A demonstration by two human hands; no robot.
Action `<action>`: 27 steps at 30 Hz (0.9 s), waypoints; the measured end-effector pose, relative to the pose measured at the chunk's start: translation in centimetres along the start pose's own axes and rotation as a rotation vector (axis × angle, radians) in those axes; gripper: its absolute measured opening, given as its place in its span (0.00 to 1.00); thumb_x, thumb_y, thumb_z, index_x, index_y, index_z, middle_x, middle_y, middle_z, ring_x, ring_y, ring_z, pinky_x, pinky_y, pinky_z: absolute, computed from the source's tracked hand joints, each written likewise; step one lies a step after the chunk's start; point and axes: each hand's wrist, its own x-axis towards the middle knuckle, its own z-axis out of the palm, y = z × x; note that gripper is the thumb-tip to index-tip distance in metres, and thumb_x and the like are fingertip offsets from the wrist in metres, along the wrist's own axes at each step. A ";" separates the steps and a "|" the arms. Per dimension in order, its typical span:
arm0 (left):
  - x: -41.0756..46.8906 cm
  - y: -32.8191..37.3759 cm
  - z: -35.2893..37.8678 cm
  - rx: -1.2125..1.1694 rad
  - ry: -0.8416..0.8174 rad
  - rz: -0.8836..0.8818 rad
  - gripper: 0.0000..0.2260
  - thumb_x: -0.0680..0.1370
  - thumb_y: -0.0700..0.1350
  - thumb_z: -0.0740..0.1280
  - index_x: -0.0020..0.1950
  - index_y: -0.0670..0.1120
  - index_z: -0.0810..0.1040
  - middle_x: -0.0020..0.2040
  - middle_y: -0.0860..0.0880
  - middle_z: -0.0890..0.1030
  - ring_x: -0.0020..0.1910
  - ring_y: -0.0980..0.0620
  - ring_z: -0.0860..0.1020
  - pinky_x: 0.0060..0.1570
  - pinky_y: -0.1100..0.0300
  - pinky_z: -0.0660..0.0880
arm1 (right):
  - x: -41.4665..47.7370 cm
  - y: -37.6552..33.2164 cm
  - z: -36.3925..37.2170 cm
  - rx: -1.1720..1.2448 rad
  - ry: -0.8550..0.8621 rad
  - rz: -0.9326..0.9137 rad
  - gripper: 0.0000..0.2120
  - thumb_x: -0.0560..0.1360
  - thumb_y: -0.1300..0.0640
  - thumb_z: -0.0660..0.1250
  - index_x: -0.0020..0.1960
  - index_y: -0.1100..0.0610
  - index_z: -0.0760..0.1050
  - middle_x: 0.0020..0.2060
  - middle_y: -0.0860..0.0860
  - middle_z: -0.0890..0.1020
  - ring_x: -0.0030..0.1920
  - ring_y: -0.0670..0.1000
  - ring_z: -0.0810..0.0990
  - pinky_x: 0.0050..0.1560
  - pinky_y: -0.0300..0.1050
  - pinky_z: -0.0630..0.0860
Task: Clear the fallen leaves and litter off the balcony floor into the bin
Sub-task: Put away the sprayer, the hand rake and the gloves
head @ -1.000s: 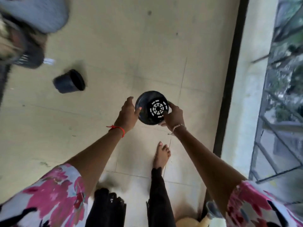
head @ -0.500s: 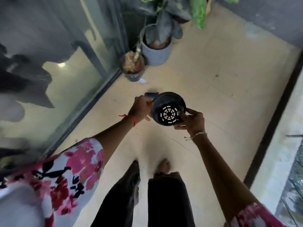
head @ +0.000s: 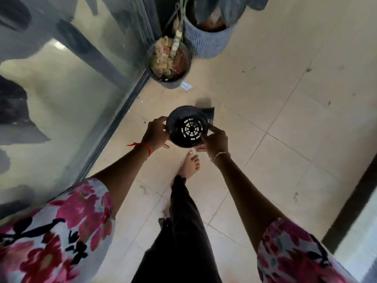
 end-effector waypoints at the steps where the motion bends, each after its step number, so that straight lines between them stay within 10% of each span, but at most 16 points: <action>1: 1.8 0.0 0.0 -0.006 -0.013 -0.006 0.18 0.78 0.34 0.62 0.68 0.37 0.68 0.59 0.34 0.76 0.54 0.34 0.78 0.43 0.41 0.78 | 1.5 -0.2 0.5 0.072 -0.006 0.029 0.18 0.73 0.60 0.67 0.63 0.61 0.75 0.51 0.62 0.82 0.47 0.60 0.82 0.49 0.56 0.80; 5: 9.9 0.3 -0.5 -0.042 0.025 -0.009 0.24 0.79 0.40 0.63 0.73 0.37 0.61 0.64 0.37 0.74 0.60 0.38 0.75 0.51 0.41 0.77 | 8.0 -2.3 2.5 0.421 0.015 0.199 0.16 0.75 0.70 0.61 0.63 0.65 0.72 0.50 0.65 0.79 0.30 0.60 0.82 0.34 0.55 0.81; 12: 19.7 0.0 0.1 0.135 -0.043 0.036 0.20 0.80 0.43 0.61 0.71 0.38 0.65 0.66 0.37 0.73 0.63 0.42 0.74 0.61 0.57 0.68 | 18.4 -5.7 4.5 0.567 0.131 0.268 0.08 0.74 0.70 0.62 0.45 0.58 0.75 0.49 0.68 0.80 0.45 0.67 0.80 0.49 0.61 0.78; 21: 31.5 -3.3 2.7 0.346 -0.283 0.138 0.20 0.80 0.42 0.62 0.70 0.38 0.65 0.68 0.39 0.71 0.67 0.44 0.70 0.63 0.61 0.64 | 34.0 -5.4 8.7 0.705 0.335 0.334 0.17 0.76 0.74 0.55 0.64 0.70 0.68 0.58 0.71 0.74 0.36 0.62 0.76 0.34 0.58 0.79; 27: 34.4 -4.6 2.5 0.400 -0.347 0.181 0.19 0.80 0.43 0.61 0.70 0.39 0.66 0.69 0.41 0.71 0.67 0.45 0.70 0.65 0.58 0.65 | 36.9 -4.9 10.7 0.757 0.212 0.415 0.21 0.80 0.67 0.55 0.71 0.68 0.57 0.62 0.70 0.71 0.59 0.69 0.74 0.58 0.60 0.74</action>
